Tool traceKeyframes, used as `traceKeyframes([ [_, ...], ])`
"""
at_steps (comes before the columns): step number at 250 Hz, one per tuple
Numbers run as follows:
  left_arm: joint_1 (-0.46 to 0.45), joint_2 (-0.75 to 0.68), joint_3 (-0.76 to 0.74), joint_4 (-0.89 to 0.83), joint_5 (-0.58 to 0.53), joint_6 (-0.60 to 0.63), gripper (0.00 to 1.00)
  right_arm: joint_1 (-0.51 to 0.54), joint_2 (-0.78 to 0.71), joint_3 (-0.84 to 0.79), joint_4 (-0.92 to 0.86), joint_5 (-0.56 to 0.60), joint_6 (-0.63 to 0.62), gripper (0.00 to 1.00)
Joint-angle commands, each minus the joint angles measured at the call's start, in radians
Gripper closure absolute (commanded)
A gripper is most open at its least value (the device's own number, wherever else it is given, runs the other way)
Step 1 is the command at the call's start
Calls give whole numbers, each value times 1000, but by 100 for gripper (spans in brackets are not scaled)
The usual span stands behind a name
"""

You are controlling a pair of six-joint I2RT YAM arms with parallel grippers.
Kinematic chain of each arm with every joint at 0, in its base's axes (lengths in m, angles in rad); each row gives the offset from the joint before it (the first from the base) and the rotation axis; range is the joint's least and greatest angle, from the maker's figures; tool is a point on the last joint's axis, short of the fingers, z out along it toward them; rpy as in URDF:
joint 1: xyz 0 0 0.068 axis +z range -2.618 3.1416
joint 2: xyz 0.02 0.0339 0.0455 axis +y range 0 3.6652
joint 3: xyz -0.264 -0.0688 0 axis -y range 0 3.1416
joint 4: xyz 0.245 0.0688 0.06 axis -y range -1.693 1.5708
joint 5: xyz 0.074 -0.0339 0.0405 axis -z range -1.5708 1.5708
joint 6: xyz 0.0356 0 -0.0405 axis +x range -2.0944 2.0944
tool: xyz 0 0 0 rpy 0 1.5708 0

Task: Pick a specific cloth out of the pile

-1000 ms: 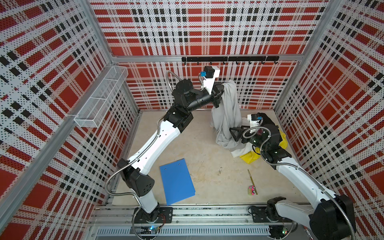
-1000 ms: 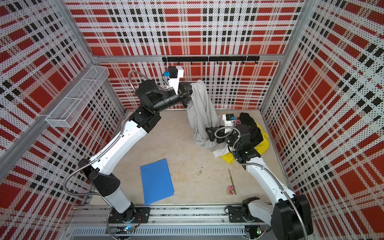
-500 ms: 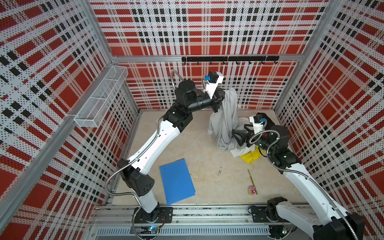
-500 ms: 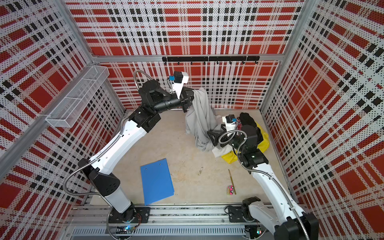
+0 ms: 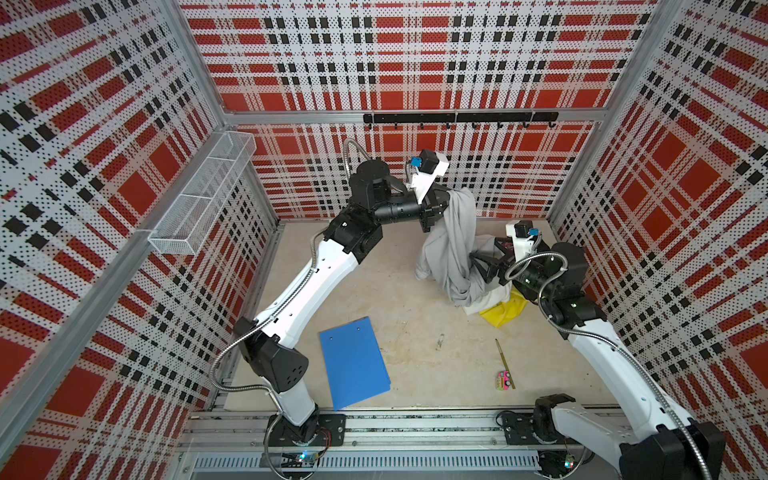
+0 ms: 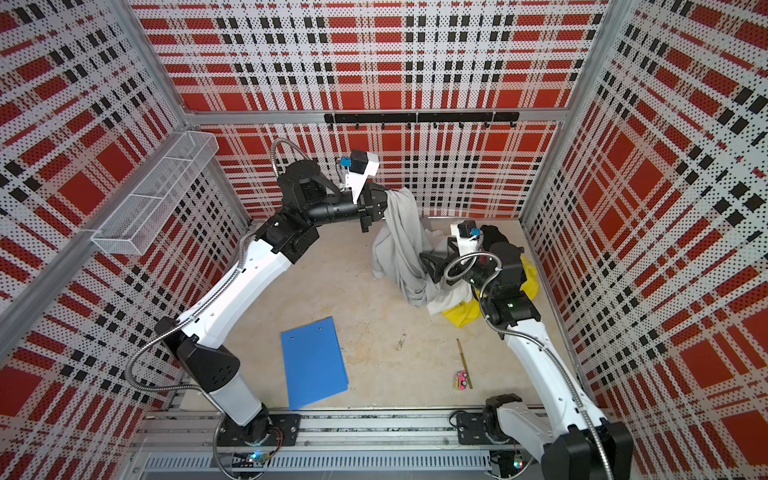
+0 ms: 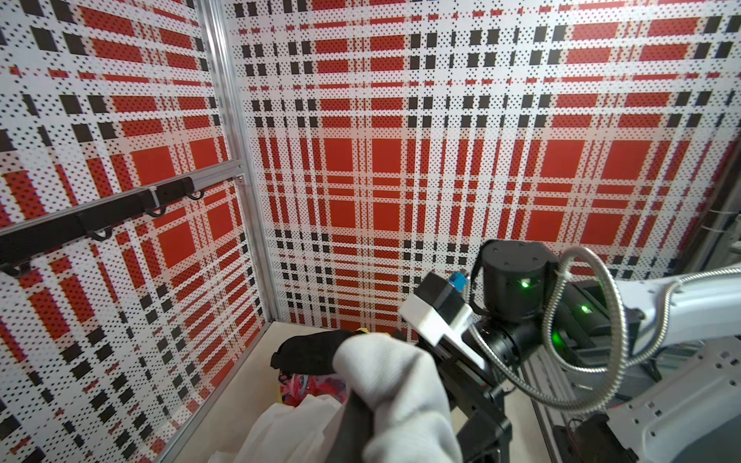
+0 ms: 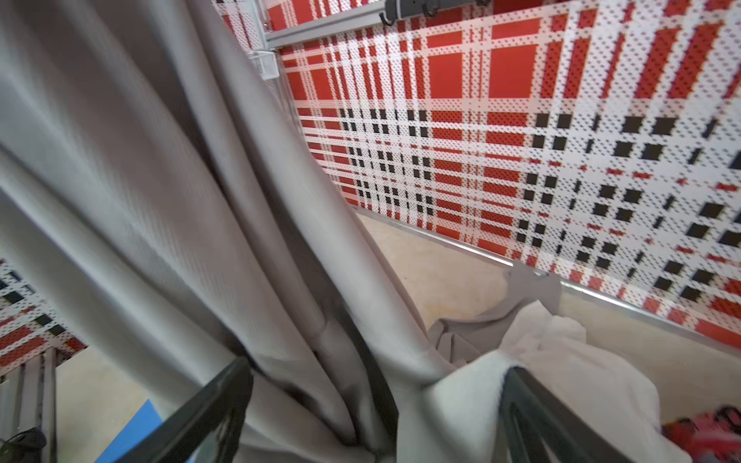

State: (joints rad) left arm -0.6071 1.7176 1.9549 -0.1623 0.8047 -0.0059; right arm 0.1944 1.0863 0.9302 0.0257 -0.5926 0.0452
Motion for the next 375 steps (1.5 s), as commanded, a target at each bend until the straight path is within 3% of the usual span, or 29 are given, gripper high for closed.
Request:
traceKeyframes([
  [1, 11, -38, 39, 4, 100, 20, 100, 0, 63, 77, 58, -224, -28, 0],
  [22, 14, -25, 52, -3, 123, 15, 100, 4, 110, 88, 98, -323, 2, 0],
  [52, 14, -15, 59, 0, 130, 11, 100, 36, 153, 94, 101, -295, -7, 0],
  [63, 13, -12, 62, 4, 131, 10, 100, 51, 164, 92, 114, -298, 2, 5],
  [81, 11, -7, 65, 10, 131, 7, 100, 77, 170, 82, 150, -293, 26, 21],
  [115, 11, 5, 68, 29, 157, -18, 100, 100, 181, 76, 242, -292, 93, 74],
  [145, 14, 1, 61, 25, 147, -20, 100, 104, 185, 86, 273, -263, 126, 100],
  [190, 62, -56, -39, 90, 48, -77, 96, 104, 128, 58, 314, -127, 187, 100],
  [206, 82, -95, -116, 120, -30, -106, 81, 105, 100, 33, 367, -93, 234, 100],
  [221, 94, -140, -208, 158, -98, -123, 77, 104, 78, 15, 403, -65, 272, 100],
  [235, 98, -192, -313, 218, -145, -140, 56, 105, 58, 4, 435, -39, 304, 100],
  [255, 97, -263, -439, 284, -191, -154, 48, 106, 43, 13, 460, -7, 333, 100],
  [273, 87, -320, -521, 308, -246, -163, 24, 108, 45, 51, 468, 15, 352, 100],
  [302, 79, -400, -635, 325, -340, -173, 0, 116, 77, 146, 483, 38, 395, 100],
  [375, 82, -578, -912, 409, -419, -214, 1, 153, 191, 422, 488, 123, 461, 100],
])
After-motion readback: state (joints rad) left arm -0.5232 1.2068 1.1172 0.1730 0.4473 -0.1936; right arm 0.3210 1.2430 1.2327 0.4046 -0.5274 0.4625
